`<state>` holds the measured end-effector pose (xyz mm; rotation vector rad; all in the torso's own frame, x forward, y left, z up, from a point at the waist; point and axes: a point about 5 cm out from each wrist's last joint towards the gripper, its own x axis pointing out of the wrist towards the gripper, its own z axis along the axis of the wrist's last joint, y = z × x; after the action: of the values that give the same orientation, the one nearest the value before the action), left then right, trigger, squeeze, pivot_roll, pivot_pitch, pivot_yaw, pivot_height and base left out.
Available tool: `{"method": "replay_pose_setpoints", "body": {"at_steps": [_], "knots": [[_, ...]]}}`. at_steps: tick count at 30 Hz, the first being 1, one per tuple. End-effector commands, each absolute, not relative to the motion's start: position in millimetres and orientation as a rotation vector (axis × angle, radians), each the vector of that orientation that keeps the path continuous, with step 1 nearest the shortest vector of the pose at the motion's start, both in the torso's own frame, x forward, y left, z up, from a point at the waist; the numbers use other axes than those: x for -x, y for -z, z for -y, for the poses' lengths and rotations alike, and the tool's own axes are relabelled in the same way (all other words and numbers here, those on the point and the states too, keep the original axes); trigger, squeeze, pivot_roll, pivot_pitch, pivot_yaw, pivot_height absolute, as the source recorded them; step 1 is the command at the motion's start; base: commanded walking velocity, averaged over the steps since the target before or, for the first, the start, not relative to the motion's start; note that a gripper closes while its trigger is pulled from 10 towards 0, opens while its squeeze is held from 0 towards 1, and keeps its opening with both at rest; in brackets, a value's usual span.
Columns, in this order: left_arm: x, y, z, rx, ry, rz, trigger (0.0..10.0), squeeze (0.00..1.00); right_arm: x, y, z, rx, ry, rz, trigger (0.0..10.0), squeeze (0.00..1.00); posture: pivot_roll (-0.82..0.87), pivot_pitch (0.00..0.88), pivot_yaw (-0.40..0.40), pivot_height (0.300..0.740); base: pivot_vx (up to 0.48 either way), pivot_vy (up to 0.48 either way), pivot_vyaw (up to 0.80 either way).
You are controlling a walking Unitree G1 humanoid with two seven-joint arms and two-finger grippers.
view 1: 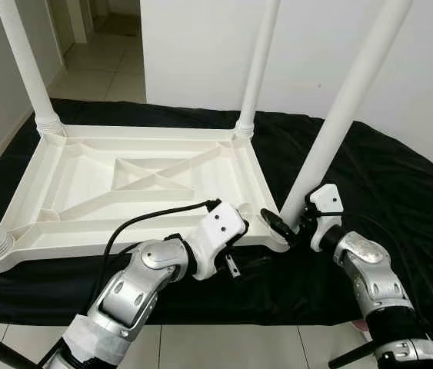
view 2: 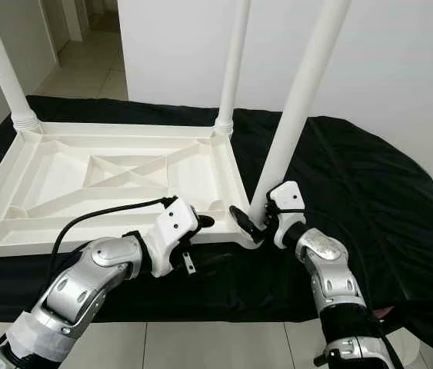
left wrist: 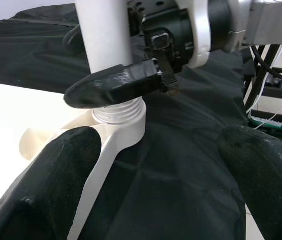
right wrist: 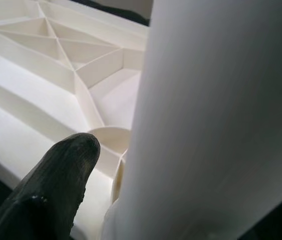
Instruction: Building children table
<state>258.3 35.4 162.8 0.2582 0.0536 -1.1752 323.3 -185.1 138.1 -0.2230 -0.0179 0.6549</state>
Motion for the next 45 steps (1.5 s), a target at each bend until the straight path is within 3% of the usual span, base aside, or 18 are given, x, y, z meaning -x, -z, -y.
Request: {"method": "replay_pose_setpoints", "body": {"at_steps": [1,4,5,6,10,11,18,19,22,23,36,45], "knots": [[-257,-164,-32,-0.276,1.177,-0.055,10.0,0.00,-325,-133,179,0.239,-0.705,-0.009,10.0,0.00,-0.02,0.000,-0.084,0.740,0.000,0.000,0.00],[-258,-166,-31,-0.275,1.175,-0.047,10.0,0.00,-326,-130,179,0.243,-0.720,-0.020,10.0,0.00,-0.02,0.000,-0.088,0.740,0.000,0.000,0.00],[-259,-167,-32,-0.281,1.169,-0.045,10.0,0.00,-326,-128,179,0.234,-0.737,-0.028,4.4,0.00,-0.02,0.000,-0.088,0.740,0.000,0.000,0.00],[-259,-167,-32,-0.283,1.168,-0.045,10.0,0.00,-326,-127,179,0.233,-0.741,-0.030,3.9,0.00,-0.01,0.000,-0.090,0.740,0.000,0.000,0.00],[-259,-167,-31,-0.283,1.167,-0.046,10.0,0.00,-326,-126,180,0.234,-0.742,-0.032,3.9,0.00,-0.01,0.000,-0.090,0.740,0.000,0.000,0.00],[-258,-167,-31,-0.287,1.168,-0.045,10.0,0.00,-324,-123,179,0.226,-0.755,-0.042,0.0,0.00,-0.01,0.000,-0.094,0.740,0.000,0.000,0.00],[-262,-167,-32,-0.290,1.154,-0.040,10.0,0.00,-318,-114,175,0.157,-0.782,-0.061,0.0,0.00,-0.02,0.000,-0.097,0.740,0.000,0.000,0.00],[-265,-166,-33,-0.289,1.134,-0.044,10.0,0.00,-316,-112,175,0.152,-0.767,-0.060,4.4,0.00,-0.02,0.000,-0.098,0.740,0.000,0.000,0.00],[-268,-165,-35,-0.288,1.108,-0.050,10.0,0.00,-314,-108,175,0.148,-0.746,-0.056,4.4,0.00,-0.03,0.000,-0.100,0.740,0.000,0.000,0.00],[-271,-163,-37,-0.296,1.090,-0.057,10.0,0.00,-312,-108,172,0.121,-0.727,-0.053,10.0,0.00,-0.03,0.000,-0.104,0.740,0.000,0.000,0.00],[-289,-160,-54,-0.317,0.986,-0.077,10.0,0.00,-299,-117,149,-0.005,-0.414,-0.024,10.0,0.00,-0.05,0.000,-0.103,0.740,0.000,0.000,0.00],[-296,-159,-58,-0.312,0.967,-0.074,10.0,0.00,-285,-117,135,-0.092,-0.031,-0.065,10.0,0.00,-0.06,0.000,-0.100,0.740,0.000,0.000,0.00]]}}
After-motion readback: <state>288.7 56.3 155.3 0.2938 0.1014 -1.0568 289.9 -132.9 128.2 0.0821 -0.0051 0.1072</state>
